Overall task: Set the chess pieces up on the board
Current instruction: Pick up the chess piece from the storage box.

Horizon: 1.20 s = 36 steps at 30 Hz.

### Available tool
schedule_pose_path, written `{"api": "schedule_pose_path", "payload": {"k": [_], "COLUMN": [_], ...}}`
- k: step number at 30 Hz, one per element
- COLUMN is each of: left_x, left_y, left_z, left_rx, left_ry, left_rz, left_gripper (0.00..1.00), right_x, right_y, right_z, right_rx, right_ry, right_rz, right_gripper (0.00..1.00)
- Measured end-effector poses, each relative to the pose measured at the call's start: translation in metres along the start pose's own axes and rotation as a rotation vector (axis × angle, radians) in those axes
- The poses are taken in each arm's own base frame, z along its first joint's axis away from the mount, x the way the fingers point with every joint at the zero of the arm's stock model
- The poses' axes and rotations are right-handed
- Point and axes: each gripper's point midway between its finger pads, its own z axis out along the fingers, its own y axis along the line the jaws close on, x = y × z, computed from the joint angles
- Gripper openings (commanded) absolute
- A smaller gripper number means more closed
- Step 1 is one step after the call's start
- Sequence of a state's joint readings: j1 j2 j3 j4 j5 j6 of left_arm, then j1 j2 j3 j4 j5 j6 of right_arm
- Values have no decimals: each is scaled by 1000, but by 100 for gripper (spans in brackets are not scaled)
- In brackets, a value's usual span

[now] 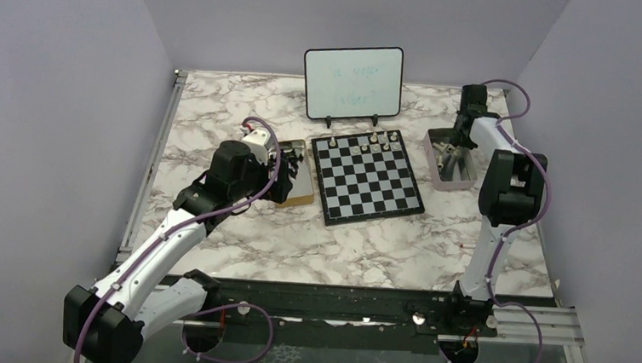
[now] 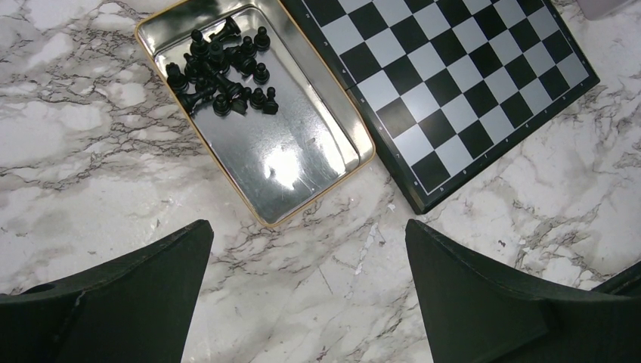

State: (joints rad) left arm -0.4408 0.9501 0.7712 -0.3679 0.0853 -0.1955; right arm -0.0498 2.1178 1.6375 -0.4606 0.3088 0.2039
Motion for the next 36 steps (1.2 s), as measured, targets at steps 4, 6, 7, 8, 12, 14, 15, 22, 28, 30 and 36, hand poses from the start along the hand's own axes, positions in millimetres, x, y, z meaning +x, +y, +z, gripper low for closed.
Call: {"api": "schedule_pose_path", "payload": {"k": [4, 6, 7, 8, 12, 14, 15, 22, 28, 30, 36], "left_x": [1, 2, 2, 2, 2, 2, 2, 2, 2, 1, 0], "left_y": [1, 1, 1, 1, 1, 1, 1, 1, 1, 1, 0], "left_z": [1, 2, 2, 2, 2, 2, 2, 2, 2, 1, 0], "left_rx": [-1, -2, -2, -2, -2, -2, -2, -2, -1, -1, 0], "left_ry": [7, 9, 9, 9, 9, 9, 9, 9, 8, 7, 0], "left_rz": [2, 1, 2, 2, 2, 2, 2, 2, 2, 2, 3], "left_gripper": [99, 99, 99, 99, 99, 99, 99, 99, 99, 99, 99], "right_x": [1, 3, 3, 4, 5, 5, 5, 5, 6, 6, 2], "right_y": [0, 0, 0, 1, 1, 1, 1, 1, 2, 2, 4], "right_z": [3, 4, 4, 4, 5, 5, 5, 5, 2, -1, -17], "right_rx": [1, -1, -2, -3, -3, -3, -4, -7, -13, -21, -53], "right_ry": [3, 7, 8, 10, 12, 12, 13, 14, 20, 23, 26], "right_rz": [0, 0, 0, 0, -1, -1, -1, 0, 3, 3, 11], "right_gripper": [27, 27, 27, 27, 26, 24, 24, 19, 17, 16, 16]}}
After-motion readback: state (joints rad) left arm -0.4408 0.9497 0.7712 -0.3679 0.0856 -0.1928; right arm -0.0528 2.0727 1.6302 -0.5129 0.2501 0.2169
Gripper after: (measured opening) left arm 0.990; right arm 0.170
